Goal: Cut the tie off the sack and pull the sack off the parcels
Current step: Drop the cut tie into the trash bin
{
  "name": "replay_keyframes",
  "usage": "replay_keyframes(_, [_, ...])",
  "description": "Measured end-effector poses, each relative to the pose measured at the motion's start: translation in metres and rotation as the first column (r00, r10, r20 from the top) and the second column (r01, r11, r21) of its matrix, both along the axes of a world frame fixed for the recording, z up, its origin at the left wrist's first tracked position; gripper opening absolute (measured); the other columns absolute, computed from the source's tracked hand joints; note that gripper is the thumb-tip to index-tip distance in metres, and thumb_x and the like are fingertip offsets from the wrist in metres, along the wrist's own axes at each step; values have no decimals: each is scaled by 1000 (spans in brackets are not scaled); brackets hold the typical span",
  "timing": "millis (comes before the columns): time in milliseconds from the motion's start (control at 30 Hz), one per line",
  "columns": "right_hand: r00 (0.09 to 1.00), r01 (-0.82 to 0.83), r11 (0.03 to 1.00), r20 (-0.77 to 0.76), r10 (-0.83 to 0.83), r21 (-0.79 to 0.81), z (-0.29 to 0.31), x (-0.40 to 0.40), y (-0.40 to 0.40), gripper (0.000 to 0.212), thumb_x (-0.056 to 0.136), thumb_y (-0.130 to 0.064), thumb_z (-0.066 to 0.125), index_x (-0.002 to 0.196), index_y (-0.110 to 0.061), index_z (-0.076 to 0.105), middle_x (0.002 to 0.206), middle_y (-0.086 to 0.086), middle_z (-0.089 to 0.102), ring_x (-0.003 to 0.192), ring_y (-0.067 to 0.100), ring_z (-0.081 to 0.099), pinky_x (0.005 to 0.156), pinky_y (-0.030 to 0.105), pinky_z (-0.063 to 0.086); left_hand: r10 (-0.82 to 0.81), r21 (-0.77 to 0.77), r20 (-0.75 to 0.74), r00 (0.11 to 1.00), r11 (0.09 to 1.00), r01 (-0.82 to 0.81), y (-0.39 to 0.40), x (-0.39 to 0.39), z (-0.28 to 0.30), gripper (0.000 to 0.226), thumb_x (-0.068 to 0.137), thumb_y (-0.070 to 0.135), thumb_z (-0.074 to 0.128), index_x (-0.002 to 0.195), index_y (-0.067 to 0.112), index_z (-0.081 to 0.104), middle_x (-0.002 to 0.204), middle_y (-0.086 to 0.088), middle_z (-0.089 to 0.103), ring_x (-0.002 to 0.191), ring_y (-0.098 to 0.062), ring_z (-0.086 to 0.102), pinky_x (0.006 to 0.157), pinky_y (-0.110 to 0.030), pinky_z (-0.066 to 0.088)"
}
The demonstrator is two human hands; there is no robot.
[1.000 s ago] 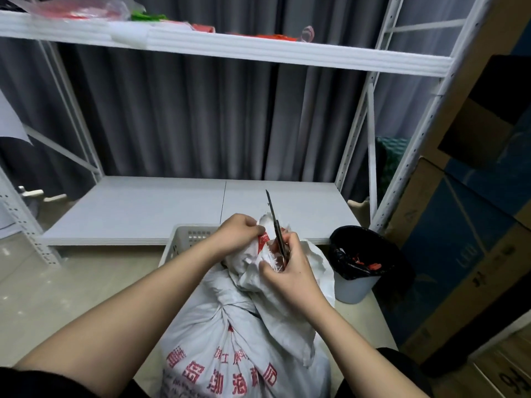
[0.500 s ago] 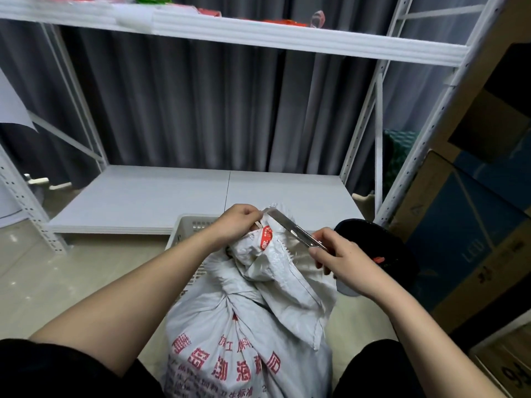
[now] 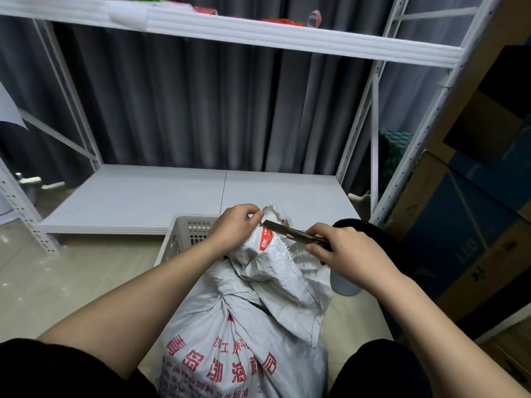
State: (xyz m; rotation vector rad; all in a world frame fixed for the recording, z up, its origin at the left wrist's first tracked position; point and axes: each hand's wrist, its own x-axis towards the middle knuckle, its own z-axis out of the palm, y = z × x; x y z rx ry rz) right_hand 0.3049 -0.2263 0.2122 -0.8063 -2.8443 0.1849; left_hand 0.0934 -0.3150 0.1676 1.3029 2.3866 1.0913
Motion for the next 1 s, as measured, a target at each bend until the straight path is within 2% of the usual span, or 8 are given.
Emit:
replay_keyframes(100, [1000, -4, 999, -4, 4, 45, 7, -1, -1, 24, 92, -48, 47, 112, -36, 54, 92, -3, 68, 89, 24, 64, 67, 34, 49, -6, 11, 12, 1000, 1000, 6, 1, 1, 3, 24, 97, 36, 47, 79, 27, 60, 58, 11, 52, 61, -12, 49, 63, -30, 38])
replay_keyframes(233, [999, -13, 996, 30, 10, 91, 12, -2, -3, 27, 93, -48, 46, 117, -36, 54, 94, 0, 67, 92, 25, 64, 70, 34, 48, -19, 12, 25, 1000, 1000, 19, 1, 3, 4, 25, 98, 35, 47, 81, 24, 61, 56, 13, 47, 56, -5, 44, 61, -28, 34])
replay_keyframes(367, [999, -29, 990, 47, 23, 141, 13, -3, -4, 27, 94, -46, 44, 117, -35, 53, 95, 0, 67, 91, 26, 64, 70, 35, 50, -14, 8, 27, 1000, 1000, 13, 0, 3, 3, 25, 98, 35, 47, 78, 26, 60, 55, 13, 47, 58, -9, 45, 63, -28, 35])
replay_keyframes(467, [998, -40, 982, 65, 28, 184, 13, -5, -7, 26, 95, -43, 42, 116, -32, 54, 93, 1, 68, 88, 28, 65, 65, 33, 46, -19, 9, 21, 1000, 1000, 19, 0, 4, 4, 28, 98, 34, 47, 72, 27, 56, 52, 12, 44, 54, -6, 42, 60, -28, 33])
replay_keyframes(567, [996, -60, 961, 84, 39, 270, 12, -10, -13, 26, 96, -40, 40, 113, -26, 55, 92, 3, 67, 84, 30, 65, 58, 31, 40, -16, -4, 14, 1000, 1000, 16, 0, 6, 4, 29, 97, 34, 47, 70, 28, 56, 53, 10, 46, 57, -11, 45, 61, -29, 34])
replay_keyframes(767, [994, -51, 947, 106, 18, 318, 10, -16, -24, 24, 98, -33, 38, 111, -19, 53, 93, 5, 66, 85, 32, 64, 57, 31, 35, -13, 3, 31, 999, 1000, 13, -2, 5, 0, 27, 98, 33, 48, 73, 27, 56, 57, 13, 48, 66, -15, 48, 63, -29, 35])
replay_keyframes(900, [991, -50, 938, 135, 4, 344, 6, -19, -28, 24, 97, -32, 38, 112, -17, 50, 91, 5, 66, 83, 32, 65, 49, 31, 29, -19, -20, -37, 999, 1000, 18, -1, 5, -2, 38, 97, 35, 48, 60, 32, 48, 55, 11, 46, 65, -18, 48, 62, -30, 36])
replay_keyframes(1000, [989, -48, 927, 149, -8, 373, 3, -20, -27, 23, 97, -29, 38, 112, -16, 51, 89, 4, 67, 81, 31, 66, 44, 30, 22, -19, -35, -77, 997, 999, 16, 0, 9, -3, 36, 97, 39, 46, 62, 34, 50, 55, 9, 48, 65, -19, 50, 61, -31, 37])
